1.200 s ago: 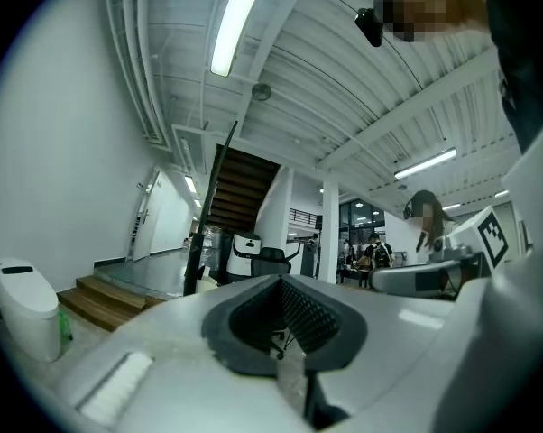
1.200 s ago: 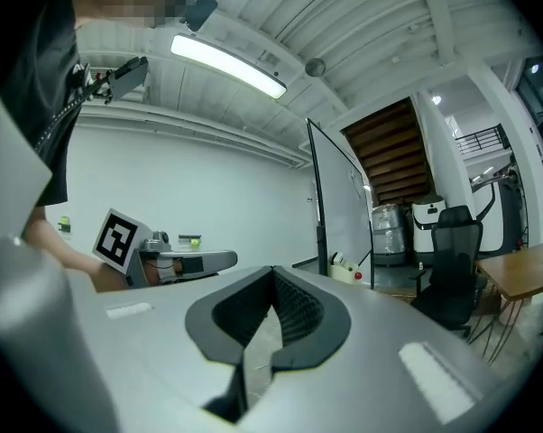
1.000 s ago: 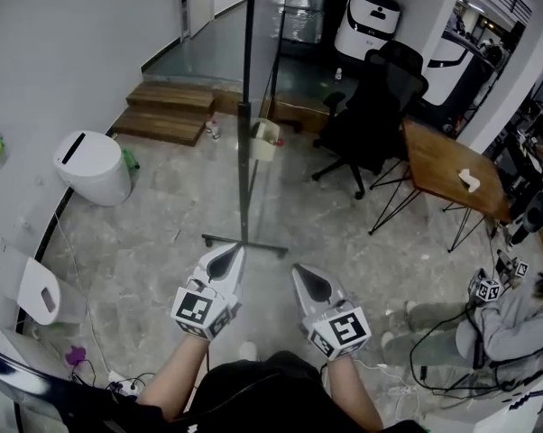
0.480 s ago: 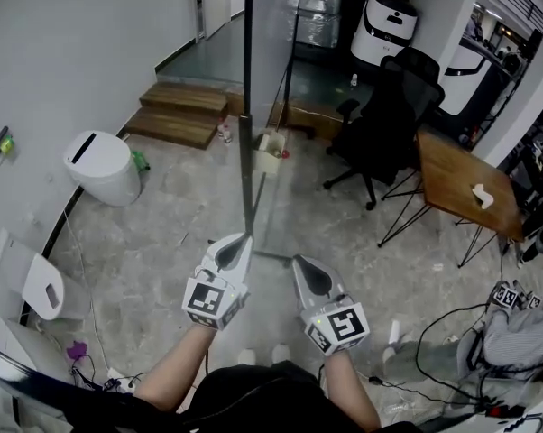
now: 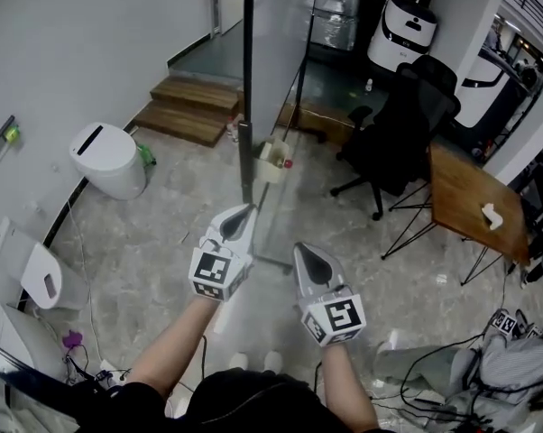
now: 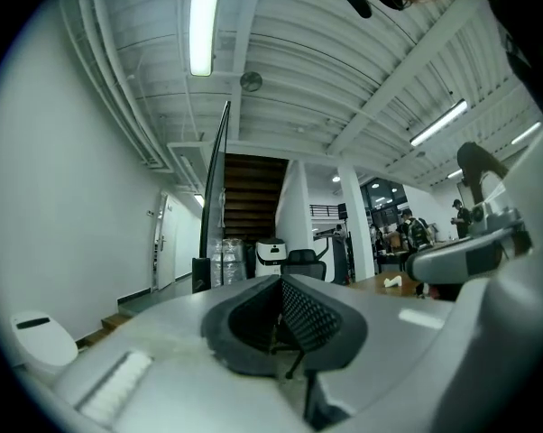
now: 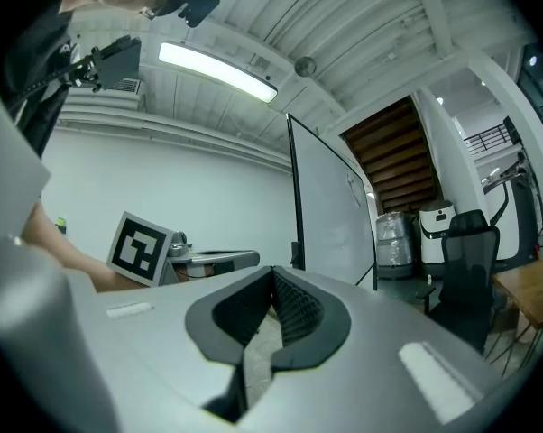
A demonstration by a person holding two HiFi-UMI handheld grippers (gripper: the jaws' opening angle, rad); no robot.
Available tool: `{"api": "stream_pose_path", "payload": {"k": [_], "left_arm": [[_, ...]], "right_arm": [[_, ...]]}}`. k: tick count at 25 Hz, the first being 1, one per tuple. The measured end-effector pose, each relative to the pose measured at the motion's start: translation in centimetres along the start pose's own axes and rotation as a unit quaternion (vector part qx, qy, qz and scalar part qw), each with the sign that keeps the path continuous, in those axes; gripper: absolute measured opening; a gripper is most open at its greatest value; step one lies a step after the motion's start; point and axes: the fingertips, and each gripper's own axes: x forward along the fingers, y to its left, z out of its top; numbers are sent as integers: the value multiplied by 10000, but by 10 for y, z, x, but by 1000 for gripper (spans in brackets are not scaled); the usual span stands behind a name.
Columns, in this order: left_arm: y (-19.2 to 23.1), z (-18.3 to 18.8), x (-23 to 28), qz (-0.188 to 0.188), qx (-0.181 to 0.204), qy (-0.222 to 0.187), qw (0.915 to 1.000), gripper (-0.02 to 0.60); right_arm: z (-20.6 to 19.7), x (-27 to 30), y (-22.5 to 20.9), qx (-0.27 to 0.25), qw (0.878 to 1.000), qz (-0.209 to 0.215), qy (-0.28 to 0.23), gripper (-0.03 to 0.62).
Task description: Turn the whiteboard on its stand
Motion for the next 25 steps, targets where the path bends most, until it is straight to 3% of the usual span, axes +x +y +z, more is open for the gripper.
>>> {"api": "stream_pose_path", "payload": {"k": [9,14,25], "left_arm": [[69,-6,69,549,169,176,9982,51],[106,-10,103,876,352,281,9951,107],[150,-64,153,1183,108,804,9897,257]], "right_arm": [[10,47,-14,-30,9999,86,-132,8],[7,61,-20,21,9999,39,-133,8],[-12,62,-33,150,9998,-65,112,8]]}}
